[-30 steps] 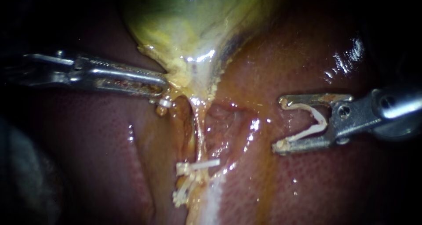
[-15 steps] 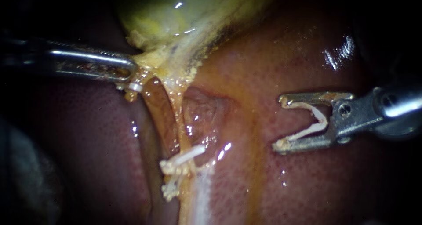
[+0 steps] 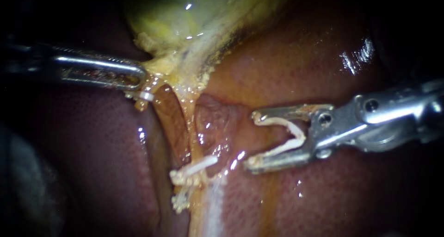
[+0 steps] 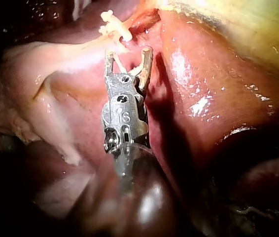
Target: Clipping second clip right tube
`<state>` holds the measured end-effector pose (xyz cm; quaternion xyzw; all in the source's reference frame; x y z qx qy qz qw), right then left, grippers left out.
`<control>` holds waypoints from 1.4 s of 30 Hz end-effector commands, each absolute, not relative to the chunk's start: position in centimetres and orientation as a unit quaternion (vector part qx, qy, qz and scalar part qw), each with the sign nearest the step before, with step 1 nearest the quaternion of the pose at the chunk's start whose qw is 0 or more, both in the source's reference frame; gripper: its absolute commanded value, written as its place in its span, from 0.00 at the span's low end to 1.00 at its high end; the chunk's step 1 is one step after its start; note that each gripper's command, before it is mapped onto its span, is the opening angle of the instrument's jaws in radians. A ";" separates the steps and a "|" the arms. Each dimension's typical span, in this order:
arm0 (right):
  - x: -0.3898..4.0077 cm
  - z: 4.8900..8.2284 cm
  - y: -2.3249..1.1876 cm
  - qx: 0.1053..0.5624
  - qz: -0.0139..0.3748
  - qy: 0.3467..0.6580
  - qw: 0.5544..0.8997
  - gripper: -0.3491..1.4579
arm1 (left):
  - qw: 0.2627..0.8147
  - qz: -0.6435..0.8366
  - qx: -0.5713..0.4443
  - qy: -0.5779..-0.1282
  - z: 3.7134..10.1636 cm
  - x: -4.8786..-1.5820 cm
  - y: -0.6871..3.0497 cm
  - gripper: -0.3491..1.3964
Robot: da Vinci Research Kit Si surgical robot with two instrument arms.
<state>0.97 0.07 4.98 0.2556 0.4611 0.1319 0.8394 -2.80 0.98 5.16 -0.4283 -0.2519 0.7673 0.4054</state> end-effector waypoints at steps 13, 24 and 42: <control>1.50 5.53 -0.05 0.310 0.187 0.464 0.808 0.45 | 0.406 0.767 -0.428 -0.251 5.14 -2.82 0.97 0.00; 1.78 5.78 -0.17 0.355 0.227 0.487 0.765 0.45 | 0.407 0.767 -0.428 -0.251 5.14 -2.83 0.97 0.00; 1.91 5.73 -0.23 0.427 0.261 0.540 0.677 0.46 | 0.407 0.767 -0.428 -0.251 5.13 -2.84 0.96 0.00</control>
